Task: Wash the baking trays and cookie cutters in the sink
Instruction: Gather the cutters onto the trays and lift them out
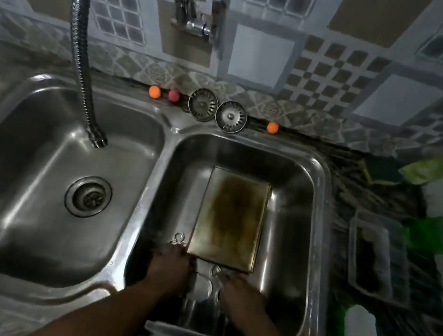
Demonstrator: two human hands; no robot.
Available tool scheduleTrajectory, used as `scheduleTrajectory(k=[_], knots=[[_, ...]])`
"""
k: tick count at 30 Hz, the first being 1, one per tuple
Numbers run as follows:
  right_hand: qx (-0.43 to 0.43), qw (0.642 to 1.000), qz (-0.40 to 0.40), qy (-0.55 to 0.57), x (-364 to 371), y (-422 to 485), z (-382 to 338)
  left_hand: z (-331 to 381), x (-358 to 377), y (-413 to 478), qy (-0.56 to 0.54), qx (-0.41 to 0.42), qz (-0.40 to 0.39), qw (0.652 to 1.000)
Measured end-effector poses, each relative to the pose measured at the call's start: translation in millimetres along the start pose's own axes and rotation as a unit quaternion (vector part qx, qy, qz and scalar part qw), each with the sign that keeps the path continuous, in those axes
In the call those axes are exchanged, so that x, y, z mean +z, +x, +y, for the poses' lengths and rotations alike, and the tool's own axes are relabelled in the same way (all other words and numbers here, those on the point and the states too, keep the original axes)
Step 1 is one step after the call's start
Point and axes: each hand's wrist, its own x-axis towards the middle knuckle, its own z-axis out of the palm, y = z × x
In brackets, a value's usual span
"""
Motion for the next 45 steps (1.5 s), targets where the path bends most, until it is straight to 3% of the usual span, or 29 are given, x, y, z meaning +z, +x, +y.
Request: scheduleTrajectory(k=[5, 12, 20, 23, 26, 30, 33, 37, 45], knots=[[-0.026, 0.999, 0.014, -0.038, -1.2, 2.6, -2.3, 8.7, 2.2, 3.6, 0.004, -0.05, -0.01, 0.999], [0.004, 0.999, 0.025, -0.028, 1.9, 6.4, -11.6, 18.5, 7.9, 1.7, 0.034, -0.106, -0.02, 0.994], [-0.017, 0.999, 0.022, 0.02, -15.1, -12.3, -6.7, 3.1, -24.8, -9.5, -0.013, -0.069, -0.04, 0.997], [-0.023, 0.997, 0.054, 0.052, -29.0, -21.1, -0.3, -1.6, -57.3, -20.9, -0.024, -0.065, -0.044, 0.997], [0.0, 0.982, 0.118, 0.149, -53.6, -18.2, 11.1, -0.7, -87.9, -24.0, -0.028, -0.048, 0.013, 0.998], [0.049, 0.961, 0.171, 0.211, -95.7, 15.5, 29.0, 18.9, -112.8, -4.0, -0.003, 0.041, 0.095, 0.995], [0.068, 0.959, 0.192, 0.196, -117.2, 46.5, 37.7, 34.3, -115.5, 23.9, 0.047, 0.093, 0.1, 0.99], [0.066, 0.972, 0.181, 0.138, -131.4, 81.6, 41.2, 35.9, -95.7, 57.7, 0.067, 0.086, 0.096, 0.989], [0.067, 0.966, 0.184, 0.171, -124.7, 123.2, 49.2, 27.7, -83.7, 76.2, -0.002, 0.101, 0.152, 0.983]])
